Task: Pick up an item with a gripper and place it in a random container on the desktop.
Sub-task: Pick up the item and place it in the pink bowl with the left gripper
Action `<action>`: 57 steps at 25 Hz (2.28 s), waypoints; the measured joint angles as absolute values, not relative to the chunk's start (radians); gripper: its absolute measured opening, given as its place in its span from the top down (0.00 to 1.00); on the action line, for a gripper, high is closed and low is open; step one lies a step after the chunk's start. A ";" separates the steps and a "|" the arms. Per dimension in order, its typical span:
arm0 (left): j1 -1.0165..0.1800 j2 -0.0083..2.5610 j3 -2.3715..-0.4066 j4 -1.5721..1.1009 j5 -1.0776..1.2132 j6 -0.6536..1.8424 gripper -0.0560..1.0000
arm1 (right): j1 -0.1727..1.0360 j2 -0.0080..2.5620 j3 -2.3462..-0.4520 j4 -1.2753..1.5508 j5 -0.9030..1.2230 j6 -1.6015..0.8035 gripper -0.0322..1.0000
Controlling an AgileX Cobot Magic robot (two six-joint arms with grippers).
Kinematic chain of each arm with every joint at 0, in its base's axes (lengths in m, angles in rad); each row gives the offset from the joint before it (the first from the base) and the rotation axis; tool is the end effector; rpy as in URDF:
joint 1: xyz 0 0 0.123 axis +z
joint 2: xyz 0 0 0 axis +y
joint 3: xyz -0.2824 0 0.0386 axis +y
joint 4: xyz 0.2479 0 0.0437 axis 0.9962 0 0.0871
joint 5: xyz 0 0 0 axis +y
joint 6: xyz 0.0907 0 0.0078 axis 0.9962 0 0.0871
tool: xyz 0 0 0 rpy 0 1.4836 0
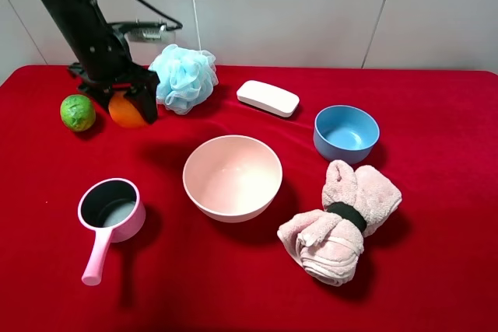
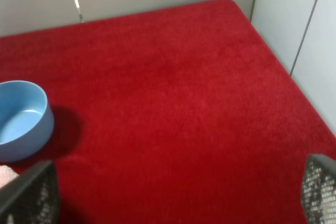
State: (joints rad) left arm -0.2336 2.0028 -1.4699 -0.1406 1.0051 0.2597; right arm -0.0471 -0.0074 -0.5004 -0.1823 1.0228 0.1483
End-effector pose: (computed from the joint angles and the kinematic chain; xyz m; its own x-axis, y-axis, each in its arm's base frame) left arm 0.3868 -0.1031 0.1853 -0.9044 0.4019 -0.1435 0.4166 0.9043 -0.0927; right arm -0.0059 -0.0138 0.2814 -0.3972 0.0707 -0.9150 0.2088 0.9778 -0.0151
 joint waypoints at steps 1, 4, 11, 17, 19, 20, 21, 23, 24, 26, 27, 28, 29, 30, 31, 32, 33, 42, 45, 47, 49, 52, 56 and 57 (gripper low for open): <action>-0.234 2.003 -1.490 -0.141 1.034 0.260 0.25 | -0.047 -0.007 -0.500 -0.182 1.023 0.148 0.30; -0.234 2.003 -1.545 -0.141 1.114 0.260 0.25 | -0.047 -0.007 -0.500 -0.182 1.023 0.148 0.30; -0.234 2.003 -1.640 -0.202 1.167 0.260 0.25 | -0.047 -0.007 -0.500 -0.182 1.023 0.148 0.30; -0.250 1.984 -1.654 -0.243 1.167 0.260 0.25 | -0.047 -0.007 -0.500 -0.182 1.023 0.148 0.30; -0.270 1.968 -1.657 -0.240 1.167 0.260 0.25 | -0.047 -0.007 -0.500 -0.182 1.023 0.148 0.30; -0.285 1.963 -1.659 -0.238 1.167 0.260 0.25 | -0.047 -0.007 -0.500 -0.182 1.023 0.148 0.30; -0.299 1.956 -1.659 -0.233 1.167 0.260 0.25 | -0.047 -0.007 -0.500 -0.182 1.023 0.148 0.30; -0.336 1.953 -1.659 -0.226 1.167 0.260 0.25 | -0.047 -0.007 -0.500 -0.182 1.023 0.148 0.30; -0.358 1.953 -1.659 -0.220 1.167 0.260 0.25 | -0.047 -0.007 -0.500 -0.182 1.023 0.148 0.30; -0.397 1.953 -1.659 -0.211 1.167 0.260 0.25 | -0.047 -0.007 -0.500 -0.182 1.023 0.148 0.30; -0.419 1.953 -1.659 -0.210 1.167 0.260 0.25 | -0.047 -0.007 -0.500 -0.182 1.023 0.148 0.30; -0.437 1.953 -1.659 -0.210 1.167 0.260 0.25 | -0.047 -0.007 -0.500 -0.182 1.023 0.148 0.30; -0.459 1.953 -1.659 -0.210 1.167 0.260 0.25 | -0.047 -0.007 -0.500 -0.182 1.023 0.148 0.30; -0.480 1.953 -1.659 -0.210 1.167 0.260 0.25 | -0.047 -0.007 -0.500 -0.182 1.023 0.148 0.30; -0.500 1.953 -1.659 -0.210 1.167 0.260 0.25 | -0.047 -0.007 -0.500 -0.182 1.023 0.148 0.30; -0.517 1.953 -1.659 -0.210 1.167 0.260 0.25 | -0.047 -0.007 -0.500 -0.182 1.023 0.148 0.30; -0.536 1.953 -1.659 -0.210 1.167 0.260 0.25 | -0.047 -0.007 -0.500 -0.182 1.023 0.148 0.30; -0.659 1.953 -1.659 -0.210 1.167 0.260 0.25 | -0.047 -0.007 -0.500 -0.182 1.023 0.148 0.30; -0.681 1.953 -1.659 -0.208 1.167 0.260 0.25 | -0.047 -0.007 -0.500 -0.182 1.023 0.148 0.30; -0.695 1.953 -1.659 -0.207 1.167 0.260 0.25 | -0.047 -0.007 -0.500 -0.182 1.023 0.148 0.30; -0.706 1.953 -1.659 -0.207 1.167 0.260 0.25 | -0.047 -0.007 -0.500 -0.182 1.023 0.148 0.30; -0.716 1.953 -1.659 -0.207 1.167 0.260 0.25 | -0.047 -0.007 -0.500 -0.182 1.023 0.148 0.30; -0.719 1.953 -1.655 -0.206 1.165 0.260 0.25 | -0.047 -0.007 -0.500 -0.182 1.023 0.148 0.30; -0.719 1.953 -1.650 -0.206 1.164 0.260 0.25 | -0.047 -0.007 -0.500 -0.182 1.023 0.148 0.30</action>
State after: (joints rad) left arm -0.7195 1.9525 -1.6502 -0.2064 1.1636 0.2597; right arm -0.0471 -0.0074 -0.5004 -0.1823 1.0228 0.1483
